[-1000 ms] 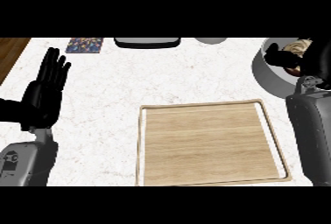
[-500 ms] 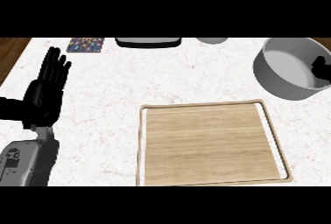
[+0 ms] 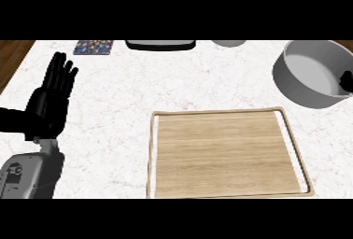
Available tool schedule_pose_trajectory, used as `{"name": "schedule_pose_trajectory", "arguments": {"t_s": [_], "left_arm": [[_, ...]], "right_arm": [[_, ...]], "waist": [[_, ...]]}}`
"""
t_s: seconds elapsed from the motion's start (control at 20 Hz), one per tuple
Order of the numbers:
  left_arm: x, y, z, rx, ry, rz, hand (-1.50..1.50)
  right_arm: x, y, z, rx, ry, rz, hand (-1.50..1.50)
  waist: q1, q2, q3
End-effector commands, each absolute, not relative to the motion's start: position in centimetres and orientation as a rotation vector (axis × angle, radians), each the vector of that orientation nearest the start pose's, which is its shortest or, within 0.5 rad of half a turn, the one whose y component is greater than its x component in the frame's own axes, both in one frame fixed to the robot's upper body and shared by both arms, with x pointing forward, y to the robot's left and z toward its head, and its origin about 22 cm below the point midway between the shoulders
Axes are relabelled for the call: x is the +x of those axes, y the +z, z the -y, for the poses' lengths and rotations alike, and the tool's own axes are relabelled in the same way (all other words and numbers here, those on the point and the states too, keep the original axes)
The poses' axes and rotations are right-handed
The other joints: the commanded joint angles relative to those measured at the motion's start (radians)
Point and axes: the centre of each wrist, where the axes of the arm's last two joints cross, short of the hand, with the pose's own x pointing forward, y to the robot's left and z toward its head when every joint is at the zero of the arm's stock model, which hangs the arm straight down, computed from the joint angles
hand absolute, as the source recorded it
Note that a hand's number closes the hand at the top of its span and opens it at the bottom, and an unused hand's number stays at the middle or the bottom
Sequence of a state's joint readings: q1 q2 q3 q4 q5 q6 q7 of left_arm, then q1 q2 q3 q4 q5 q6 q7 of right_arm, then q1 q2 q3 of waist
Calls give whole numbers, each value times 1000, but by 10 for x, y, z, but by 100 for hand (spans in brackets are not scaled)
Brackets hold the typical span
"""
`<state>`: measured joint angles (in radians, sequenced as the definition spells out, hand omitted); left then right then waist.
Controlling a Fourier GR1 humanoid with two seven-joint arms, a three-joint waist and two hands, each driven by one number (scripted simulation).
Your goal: Pick the cupcake from the tray and place it in the pot
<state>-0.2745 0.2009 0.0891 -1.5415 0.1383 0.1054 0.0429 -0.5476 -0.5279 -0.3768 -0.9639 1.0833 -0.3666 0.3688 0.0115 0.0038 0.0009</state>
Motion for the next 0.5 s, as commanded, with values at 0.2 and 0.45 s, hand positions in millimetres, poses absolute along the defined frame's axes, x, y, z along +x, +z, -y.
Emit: {"name": "schedule_pose_trajectory", "arguments": {"t_s": [0.2, 0.45], "left_arm": [[310, 85, -256, 105, 37, 1771, 0], [310, 99, -266, 78, 29, 1764, 0]], "right_arm": [[348, 70, 441, -1279, 142, 1004, -150], [361, 55, 428, -1227, 245, 1099, -150]], "waist": [[-3, 3, 1], [3, 1, 0]]}}
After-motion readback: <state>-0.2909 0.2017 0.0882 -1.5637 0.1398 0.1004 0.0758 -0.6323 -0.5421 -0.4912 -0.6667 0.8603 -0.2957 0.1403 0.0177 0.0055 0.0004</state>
